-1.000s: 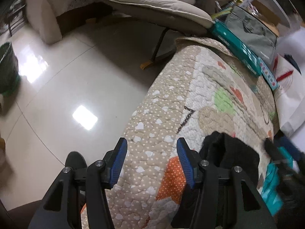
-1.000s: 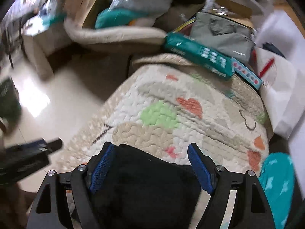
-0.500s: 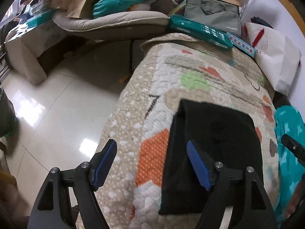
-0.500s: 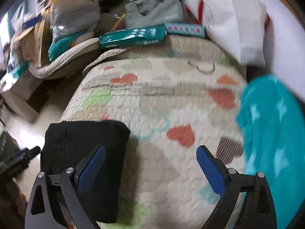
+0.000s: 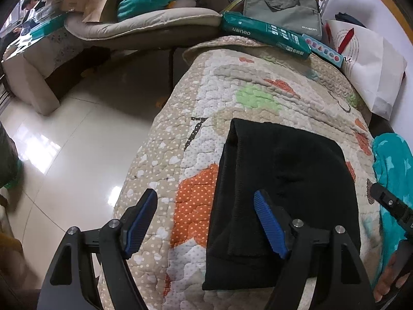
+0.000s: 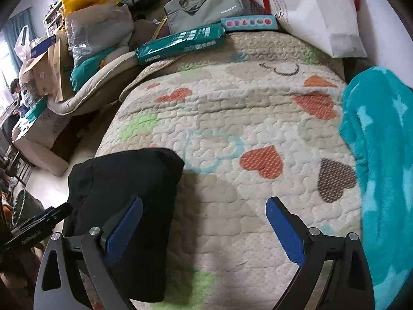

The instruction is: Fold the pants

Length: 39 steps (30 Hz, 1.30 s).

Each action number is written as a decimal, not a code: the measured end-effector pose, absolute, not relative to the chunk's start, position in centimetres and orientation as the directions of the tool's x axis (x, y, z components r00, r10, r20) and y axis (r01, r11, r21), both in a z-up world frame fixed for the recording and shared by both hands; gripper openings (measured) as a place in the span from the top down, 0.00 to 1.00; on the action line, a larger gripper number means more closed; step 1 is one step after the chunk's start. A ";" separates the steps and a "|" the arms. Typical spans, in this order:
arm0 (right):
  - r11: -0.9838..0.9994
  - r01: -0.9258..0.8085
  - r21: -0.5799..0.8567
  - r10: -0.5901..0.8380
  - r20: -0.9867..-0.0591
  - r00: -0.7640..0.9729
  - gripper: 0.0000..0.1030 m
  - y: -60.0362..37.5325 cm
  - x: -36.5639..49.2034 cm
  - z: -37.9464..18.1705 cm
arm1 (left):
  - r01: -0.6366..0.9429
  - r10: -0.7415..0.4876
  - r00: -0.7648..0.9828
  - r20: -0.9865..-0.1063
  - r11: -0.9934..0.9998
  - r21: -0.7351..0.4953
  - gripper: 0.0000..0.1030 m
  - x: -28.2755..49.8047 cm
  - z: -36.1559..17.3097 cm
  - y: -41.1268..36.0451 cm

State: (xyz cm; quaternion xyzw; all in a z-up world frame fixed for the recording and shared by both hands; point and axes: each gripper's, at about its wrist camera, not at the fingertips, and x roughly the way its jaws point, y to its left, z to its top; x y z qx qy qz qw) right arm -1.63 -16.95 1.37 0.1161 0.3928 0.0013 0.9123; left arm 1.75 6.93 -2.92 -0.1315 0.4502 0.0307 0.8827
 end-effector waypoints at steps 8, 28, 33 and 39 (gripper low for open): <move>0.962 0.043 0.270 0.176 -0.731 0.660 0.04 -15.8 -1.2 -0.2 | -0.176 -0.090 0.572 -0.816 0.958 -0.229 0.25 2.0 -3.2 7.2; 0.922 0.049 0.384 0.282 -0.753 0.595 0.04 -15.6 -0.2 -1.9 | -0.205 -0.315 0.536 -0.783 0.851 -0.483 0.23 2.4 -5.0 8.8; 0.907 0.062 0.417 0.317 -0.771 0.553 0.04 -15.3 1.0 -2.3 | -0.208 -0.382 0.506 -0.773 0.816 -0.540 0.22 3.1 -6.3 8.7; 0.884 0.055 0.465 0.374 -0.772 0.514 0.03 -14.5 3.6 -2.8 | -0.181 -0.431 0.473 -0.769 0.806 -0.563 0.11 4.5 -7.5 7.9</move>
